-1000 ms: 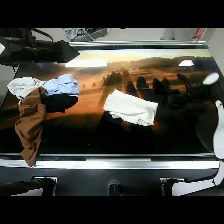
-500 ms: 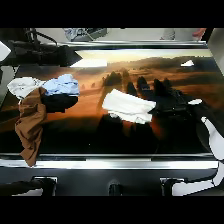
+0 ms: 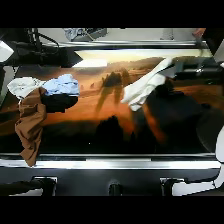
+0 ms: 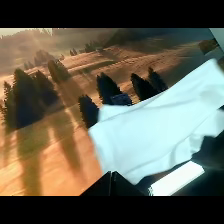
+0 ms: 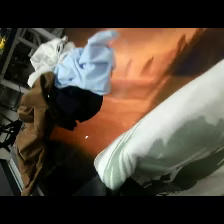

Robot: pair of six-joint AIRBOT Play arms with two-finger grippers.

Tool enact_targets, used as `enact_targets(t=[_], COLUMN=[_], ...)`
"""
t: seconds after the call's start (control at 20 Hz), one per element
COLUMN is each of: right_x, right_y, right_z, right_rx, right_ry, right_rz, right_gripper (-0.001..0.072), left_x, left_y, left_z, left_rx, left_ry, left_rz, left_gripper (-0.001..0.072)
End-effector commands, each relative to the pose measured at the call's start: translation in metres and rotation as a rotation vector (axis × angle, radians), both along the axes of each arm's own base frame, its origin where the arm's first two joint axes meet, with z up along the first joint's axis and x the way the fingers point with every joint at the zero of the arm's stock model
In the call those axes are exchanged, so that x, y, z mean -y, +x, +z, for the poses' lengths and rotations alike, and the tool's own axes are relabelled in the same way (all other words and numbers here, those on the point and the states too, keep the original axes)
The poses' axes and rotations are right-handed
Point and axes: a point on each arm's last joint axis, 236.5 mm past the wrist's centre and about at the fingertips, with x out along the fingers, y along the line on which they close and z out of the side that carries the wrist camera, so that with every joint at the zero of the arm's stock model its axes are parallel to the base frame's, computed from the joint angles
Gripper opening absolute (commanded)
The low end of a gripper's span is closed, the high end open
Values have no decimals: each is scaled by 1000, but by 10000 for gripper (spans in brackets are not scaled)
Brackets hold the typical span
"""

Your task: Fold the shirts.

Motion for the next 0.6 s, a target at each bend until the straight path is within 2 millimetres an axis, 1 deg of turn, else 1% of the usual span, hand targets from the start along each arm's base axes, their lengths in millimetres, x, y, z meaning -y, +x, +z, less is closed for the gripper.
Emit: enact_targets(t=[0.0, 0.15, 0.2, 0.25, 0.3, 0.35, 0.45, 0.55], right_x=[61, 143, 166, 185, 197, 205, 210, 215], right_y=[-4, -17, -21, -24, -24, -19, -4, 13], right_z=[34, 8, 2, 0, 2, 8, 23, 44], right_rx=[23, -49, -69, -83, -77, -53, 14, 107], right_ry=[-31, -133, -159, -160, -151, -134, -97, -40], right_rz=[-103, -249, -299, -351, -391, -424, -476, -527], right_gripper=[42, 42, 42, 41, 41, 41, 41, 41], left_x=[0, 0, 0, 0, 0, 0, 0, 0], left_y=[-1, -2, -2, -2, -2, -2, -1, -1], left_z=[-2, -3, -3, -3, -3, -3, -4, -6], left_rx=[-8, -13, -12, -12, -12, -12, -13, -16], left_ry=[5, 8, 8, 8, 7, 7, 7, 8], left_rz=[-5, -8, -8, -8, -7, -7, -7, -6], left_gripper=[26, 27, 26, 27, 27, 27, 26, 27])
